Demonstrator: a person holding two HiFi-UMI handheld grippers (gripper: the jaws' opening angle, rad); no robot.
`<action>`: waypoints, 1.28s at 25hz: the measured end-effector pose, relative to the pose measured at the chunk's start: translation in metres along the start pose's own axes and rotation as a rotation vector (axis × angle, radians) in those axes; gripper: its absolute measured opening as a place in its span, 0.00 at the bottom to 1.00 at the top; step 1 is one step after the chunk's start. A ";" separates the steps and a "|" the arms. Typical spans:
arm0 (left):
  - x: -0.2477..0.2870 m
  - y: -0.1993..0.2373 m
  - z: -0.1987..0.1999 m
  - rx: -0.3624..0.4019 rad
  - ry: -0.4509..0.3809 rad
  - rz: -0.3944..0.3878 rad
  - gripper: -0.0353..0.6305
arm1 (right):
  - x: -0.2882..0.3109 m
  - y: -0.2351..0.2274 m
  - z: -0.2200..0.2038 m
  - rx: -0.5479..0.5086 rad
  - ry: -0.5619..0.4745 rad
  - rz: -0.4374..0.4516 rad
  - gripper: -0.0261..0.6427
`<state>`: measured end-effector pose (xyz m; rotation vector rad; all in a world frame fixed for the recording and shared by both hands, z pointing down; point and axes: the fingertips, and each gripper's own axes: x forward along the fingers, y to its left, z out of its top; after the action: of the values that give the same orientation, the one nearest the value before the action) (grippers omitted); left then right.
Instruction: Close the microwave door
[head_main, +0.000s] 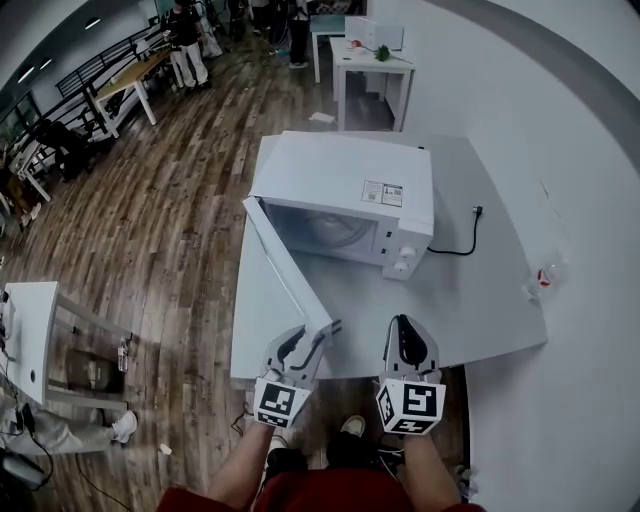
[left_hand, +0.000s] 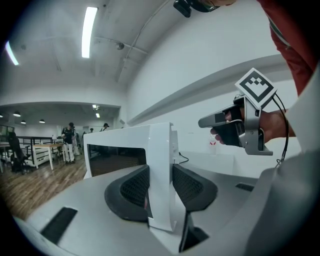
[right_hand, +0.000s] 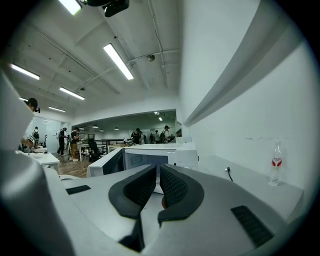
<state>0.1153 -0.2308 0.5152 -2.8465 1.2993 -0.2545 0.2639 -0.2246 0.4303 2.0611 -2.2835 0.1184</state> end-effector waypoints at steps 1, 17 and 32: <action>0.004 -0.002 0.000 -0.003 -0.001 0.011 0.30 | 0.002 -0.004 0.000 0.000 -0.003 0.005 0.10; 0.068 -0.023 0.010 -0.005 -0.048 0.128 0.30 | 0.022 -0.062 0.005 0.016 -0.024 -0.053 0.10; 0.139 -0.033 0.025 -0.023 -0.088 0.039 0.29 | 0.066 -0.093 0.010 -0.004 -0.027 -0.141 0.10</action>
<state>0.2334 -0.3148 0.5131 -2.8116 1.3483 -0.1134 0.3493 -0.3008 0.4281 2.2261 -2.1421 0.0800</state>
